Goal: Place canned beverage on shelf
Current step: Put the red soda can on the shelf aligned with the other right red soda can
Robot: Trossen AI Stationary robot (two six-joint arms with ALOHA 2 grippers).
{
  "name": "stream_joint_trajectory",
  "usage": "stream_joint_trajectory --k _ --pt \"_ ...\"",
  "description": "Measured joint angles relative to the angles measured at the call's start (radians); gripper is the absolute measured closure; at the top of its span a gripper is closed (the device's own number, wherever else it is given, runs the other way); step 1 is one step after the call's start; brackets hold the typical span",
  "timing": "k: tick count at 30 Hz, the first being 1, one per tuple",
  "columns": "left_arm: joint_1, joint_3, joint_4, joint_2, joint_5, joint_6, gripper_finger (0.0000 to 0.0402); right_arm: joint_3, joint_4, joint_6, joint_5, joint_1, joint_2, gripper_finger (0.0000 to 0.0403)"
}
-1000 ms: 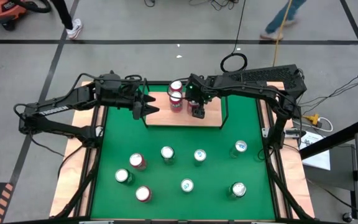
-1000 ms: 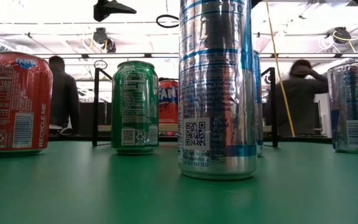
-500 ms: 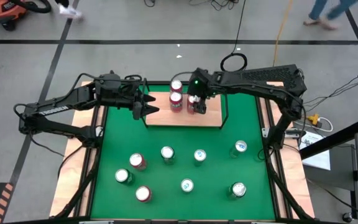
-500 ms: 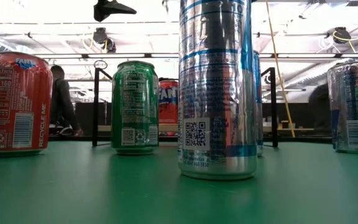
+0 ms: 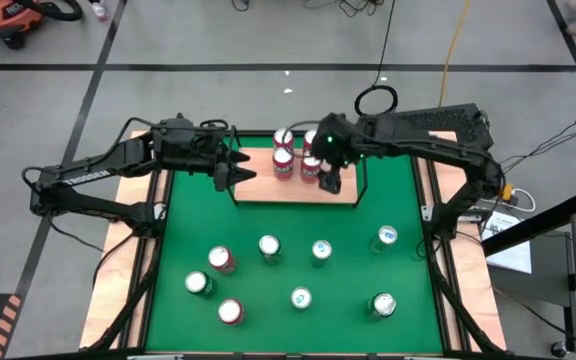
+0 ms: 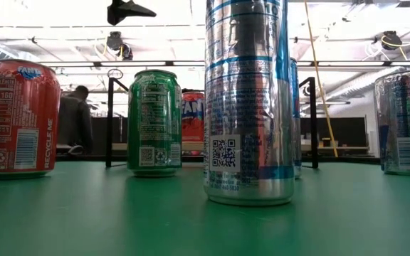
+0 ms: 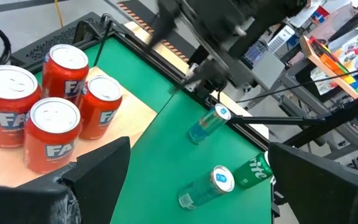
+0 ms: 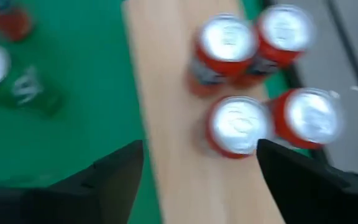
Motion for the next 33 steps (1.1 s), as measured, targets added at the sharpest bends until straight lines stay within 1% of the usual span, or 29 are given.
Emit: stream_joint_trajectory --k 2,8,13,18,26,33 --pt "0.0 0.0 0.0 0.0 -0.008 0.001 0.0017 -0.015 0.01 0.005 -0.03 0.019 0.007 0.013" --pt "0.0 0.0 0.0 0.0 -0.022 0.008 0.0017 -0.061 0.031 0.072 -0.025 0.058 0.055 0.0199" --pt "0.0 0.0 0.0 0.0 -0.046 0.001 0.0017 -0.119 0.089 0.084 -0.028 0.063 0.072 0.0253" --pt "0.0 0.0 -0.005 0.0 -0.061 0.001 0.0017 -0.178 0.157 0.065 -0.025 0.053 0.07 0.0296" --pt "0.0 0.0 -0.031 0.0 -0.063 0.001 0.0017 -0.238 0.22 0.062 -0.026 0.013 0.074 0.0342" --pt "0.0 0.0 -0.053 0.0 -0.067 0.027 0.0017 -0.243 0.261 0.062 -0.028 -0.005 0.074 0.0359"
